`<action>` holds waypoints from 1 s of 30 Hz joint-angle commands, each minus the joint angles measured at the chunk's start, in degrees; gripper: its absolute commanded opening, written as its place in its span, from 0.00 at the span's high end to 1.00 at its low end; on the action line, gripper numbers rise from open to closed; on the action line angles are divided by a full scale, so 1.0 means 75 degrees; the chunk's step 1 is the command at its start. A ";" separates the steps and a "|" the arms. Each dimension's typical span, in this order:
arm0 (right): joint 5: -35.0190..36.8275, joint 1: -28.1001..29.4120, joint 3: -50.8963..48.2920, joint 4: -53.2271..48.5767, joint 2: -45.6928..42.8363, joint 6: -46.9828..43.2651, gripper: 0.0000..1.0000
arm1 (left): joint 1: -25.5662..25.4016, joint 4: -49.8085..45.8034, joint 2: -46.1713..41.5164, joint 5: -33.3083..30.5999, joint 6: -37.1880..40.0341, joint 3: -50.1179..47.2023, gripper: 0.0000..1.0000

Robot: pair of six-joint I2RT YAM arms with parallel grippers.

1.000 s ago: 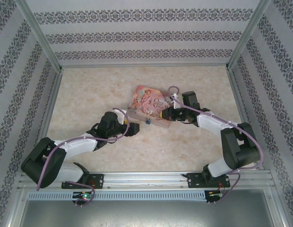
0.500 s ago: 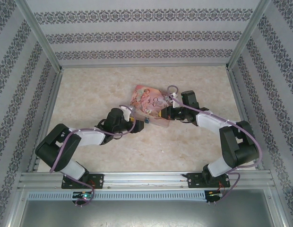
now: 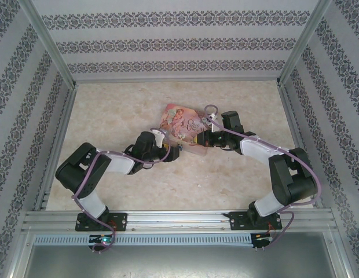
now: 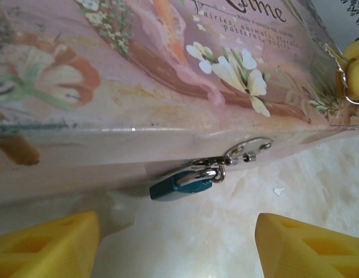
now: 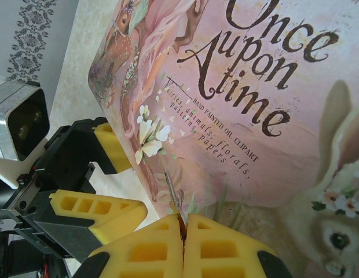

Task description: Unlock the padlock with the key

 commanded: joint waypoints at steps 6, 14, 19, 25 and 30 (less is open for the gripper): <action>0.0393 0.0122 -0.0122 -0.0281 0.0152 -0.0156 1.00 | -0.0163 0.0612 0.0438 -0.0046 -0.0180 0.0275 0.29; 0.0430 0.0147 -0.0153 -0.0311 0.0114 -0.0160 1.00 | -0.0322 0.0741 0.0790 -0.0053 -0.0325 0.0509 0.31; 0.0430 0.0160 -0.0157 -0.0311 0.0115 -0.0162 1.00 | -0.0415 0.0794 0.0955 -0.0034 -0.0445 0.0608 0.35; 0.0406 0.0172 -0.0156 -0.0321 0.0114 -0.0154 1.00 | -0.0497 0.0773 0.0997 -0.0197 -0.0501 0.0655 0.38; 0.0400 0.0172 -0.0157 -0.0334 0.0117 -0.0158 1.00 | -0.0598 0.0646 0.0988 -0.0371 -0.0444 0.0746 0.41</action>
